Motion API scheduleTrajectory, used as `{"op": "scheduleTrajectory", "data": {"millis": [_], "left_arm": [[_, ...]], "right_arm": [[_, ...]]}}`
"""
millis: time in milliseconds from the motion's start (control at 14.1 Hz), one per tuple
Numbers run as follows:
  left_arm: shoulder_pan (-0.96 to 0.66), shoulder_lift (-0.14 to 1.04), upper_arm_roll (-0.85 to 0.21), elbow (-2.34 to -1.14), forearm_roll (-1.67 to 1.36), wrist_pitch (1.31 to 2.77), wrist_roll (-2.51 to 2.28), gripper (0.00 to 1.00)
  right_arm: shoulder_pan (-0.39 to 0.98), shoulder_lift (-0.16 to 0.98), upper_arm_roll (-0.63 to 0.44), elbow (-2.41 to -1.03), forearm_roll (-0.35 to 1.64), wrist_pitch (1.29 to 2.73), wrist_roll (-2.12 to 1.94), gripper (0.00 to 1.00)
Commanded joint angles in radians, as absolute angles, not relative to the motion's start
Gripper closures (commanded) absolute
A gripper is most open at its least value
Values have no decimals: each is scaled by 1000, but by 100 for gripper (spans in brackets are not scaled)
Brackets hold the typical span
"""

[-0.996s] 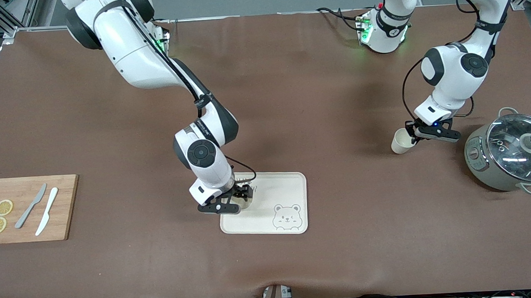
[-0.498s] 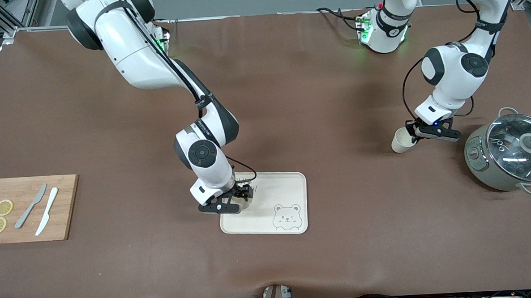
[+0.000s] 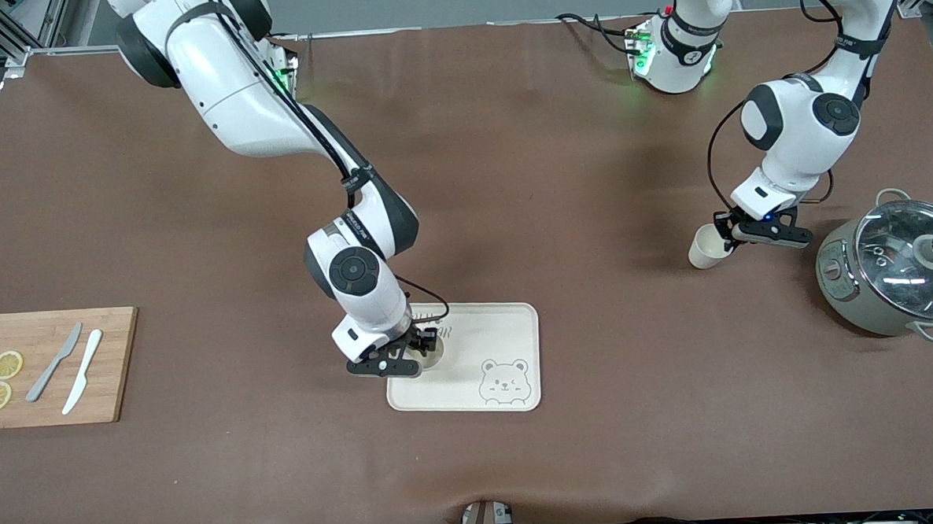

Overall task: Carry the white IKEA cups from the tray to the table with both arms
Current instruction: 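Close the right gripper around the second cup's rim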

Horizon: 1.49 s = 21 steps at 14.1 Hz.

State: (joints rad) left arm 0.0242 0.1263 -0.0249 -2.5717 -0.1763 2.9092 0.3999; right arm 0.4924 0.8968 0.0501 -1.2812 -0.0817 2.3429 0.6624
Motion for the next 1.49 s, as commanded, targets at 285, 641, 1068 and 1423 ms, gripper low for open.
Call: {"op": "scheduleTrajectory", "data": {"millis": [285, 641, 1068, 1423], "left_arm": [[35, 127, -52, -2583, -224, 2911, 434, 100], [37, 140, -64, -2580, -224, 2911, 434, 100], [35, 138, -66, -2582, -224, 2913, 440, 33], [35, 137, -66, -2580, -224, 2913, 442, 29]], "right_arm": [[485, 903, 54, -1272, -101, 2347, 670, 85], [485, 904, 54, -1272, -101, 2349, 670, 100], [479, 874, 54, -1272, -89, 2330, 681, 100], [462, 810, 55, -1269, -84, 2203, 675, 100]]}}
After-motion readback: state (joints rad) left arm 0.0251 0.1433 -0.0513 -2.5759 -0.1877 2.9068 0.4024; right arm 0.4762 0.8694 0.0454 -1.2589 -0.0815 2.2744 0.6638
